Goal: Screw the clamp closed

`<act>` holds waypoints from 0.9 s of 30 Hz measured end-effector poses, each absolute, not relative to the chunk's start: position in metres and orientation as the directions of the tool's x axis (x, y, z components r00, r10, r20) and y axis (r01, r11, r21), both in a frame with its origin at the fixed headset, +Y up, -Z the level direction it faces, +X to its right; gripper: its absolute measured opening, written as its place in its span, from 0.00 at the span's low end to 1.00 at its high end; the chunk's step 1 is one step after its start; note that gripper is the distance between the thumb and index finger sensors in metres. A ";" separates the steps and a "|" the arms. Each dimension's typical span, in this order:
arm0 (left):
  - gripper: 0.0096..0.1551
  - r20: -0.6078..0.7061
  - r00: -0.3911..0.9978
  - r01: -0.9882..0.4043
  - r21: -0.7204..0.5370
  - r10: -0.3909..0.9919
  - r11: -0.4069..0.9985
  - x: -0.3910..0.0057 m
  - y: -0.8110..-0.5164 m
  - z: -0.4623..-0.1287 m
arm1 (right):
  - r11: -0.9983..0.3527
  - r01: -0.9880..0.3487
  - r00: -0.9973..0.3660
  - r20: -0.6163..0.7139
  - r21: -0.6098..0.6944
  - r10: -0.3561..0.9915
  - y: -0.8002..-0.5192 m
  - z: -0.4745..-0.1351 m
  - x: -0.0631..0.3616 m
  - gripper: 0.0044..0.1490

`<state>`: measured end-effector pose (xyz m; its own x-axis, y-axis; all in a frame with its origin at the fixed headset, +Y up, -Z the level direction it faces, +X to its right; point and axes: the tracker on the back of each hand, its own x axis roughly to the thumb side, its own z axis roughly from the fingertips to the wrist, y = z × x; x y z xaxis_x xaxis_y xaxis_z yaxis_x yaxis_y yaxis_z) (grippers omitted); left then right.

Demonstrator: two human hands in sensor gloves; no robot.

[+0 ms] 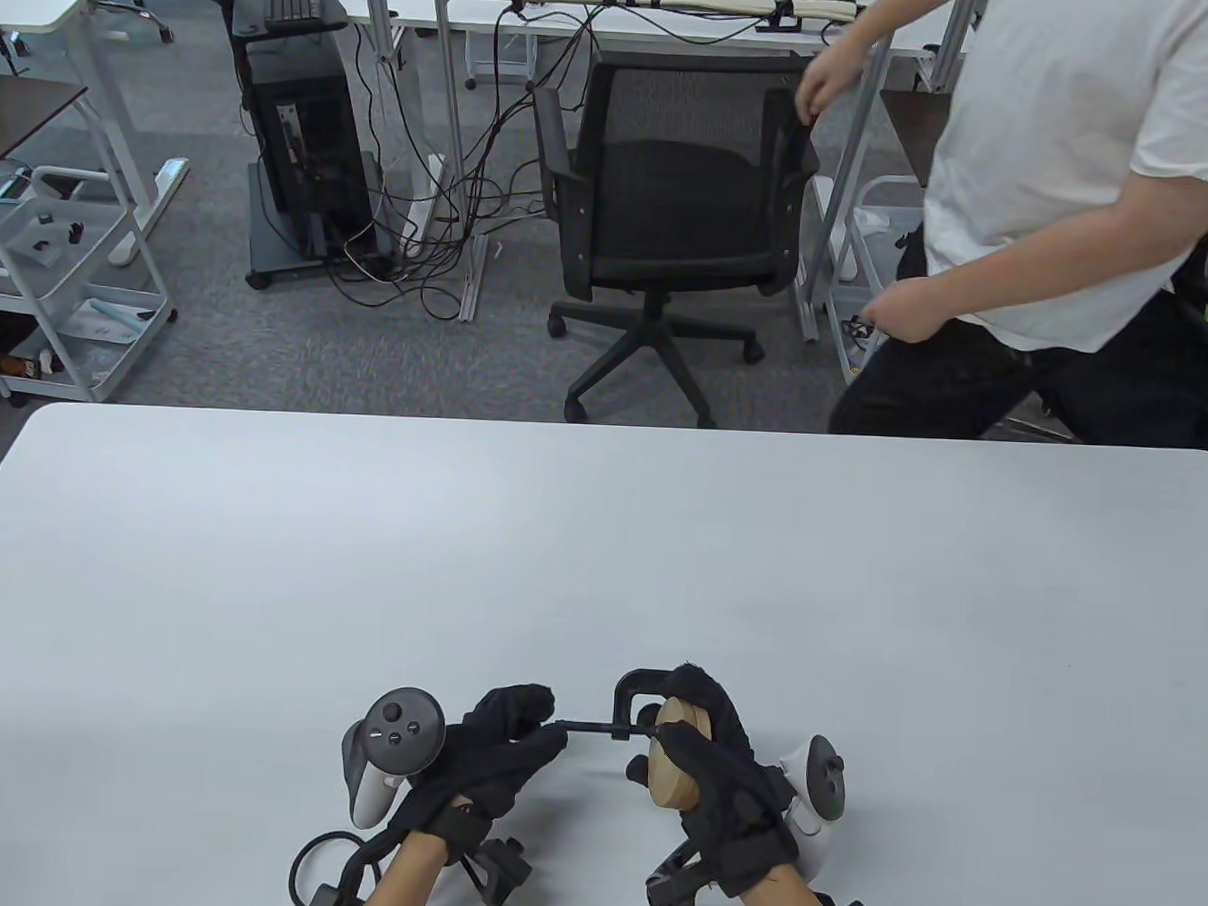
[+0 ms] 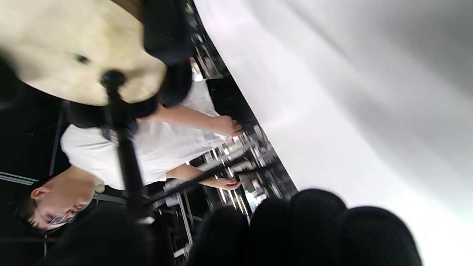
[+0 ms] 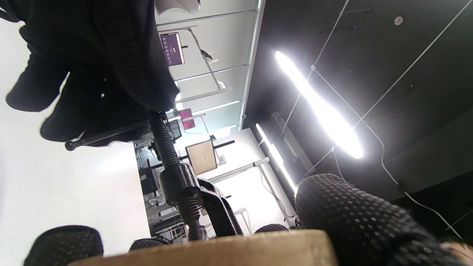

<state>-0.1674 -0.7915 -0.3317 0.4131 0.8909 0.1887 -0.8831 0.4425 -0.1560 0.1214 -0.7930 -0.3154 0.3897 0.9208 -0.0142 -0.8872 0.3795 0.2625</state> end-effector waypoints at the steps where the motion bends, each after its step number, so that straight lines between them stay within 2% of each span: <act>1: 0.37 0.179 0.394 -0.892 -0.160 0.901 0.422 -0.168 -0.793 -0.332 | 0.379 -0.887 0.389 -0.014 0.263 0.921 -0.793 -0.315 0.122 0.48; 4: 0.39 0.130 0.311 -0.907 -0.255 0.941 0.335 -0.166 -0.797 -0.333 | 0.376 -0.885 0.387 -0.013 0.274 0.922 -0.793 -0.315 0.121 0.48; 8: 0.39 0.099 0.237 -0.923 -0.287 0.966 0.256 -0.162 -0.802 -0.333 | 0.364 -0.883 0.379 -0.007 0.295 0.925 -0.793 -0.314 0.120 0.48; 11: 0.34 0.128 0.186 -0.923 -0.317 0.974 0.218 -0.160 -0.800 -0.333 | 0.352 -0.887 0.370 0.004 0.299 0.929 -0.792 -0.314 0.119 0.48; 17: 0.29 0.251 0.207 -0.918 -0.286 0.946 0.276 -0.158 -0.788 -0.332 | 0.357 -0.886 0.370 -0.014 0.295 0.929 -0.795 -0.314 0.118 0.48; 21: 0.26 0.255 0.195 -0.878 -0.385 0.947 0.284 -0.155 -0.787 -0.333 | 0.356 -0.890 0.365 -0.023 0.284 0.931 -0.796 -0.314 0.118 0.48; 27: 0.25 0.330 0.250 -0.884 -0.307 0.910 0.354 -0.153 -0.783 -0.331 | 0.369 -0.886 0.376 -0.032 0.281 0.926 -0.796 -0.315 0.119 0.48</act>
<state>-0.1527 -0.7828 -0.3311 0.2500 0.9104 0.3296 -0.8837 0.3537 -0.3066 0.1186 -0.7959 -0.3146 0.3758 0.9261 -0.0315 -0.8860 0.3691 0.2807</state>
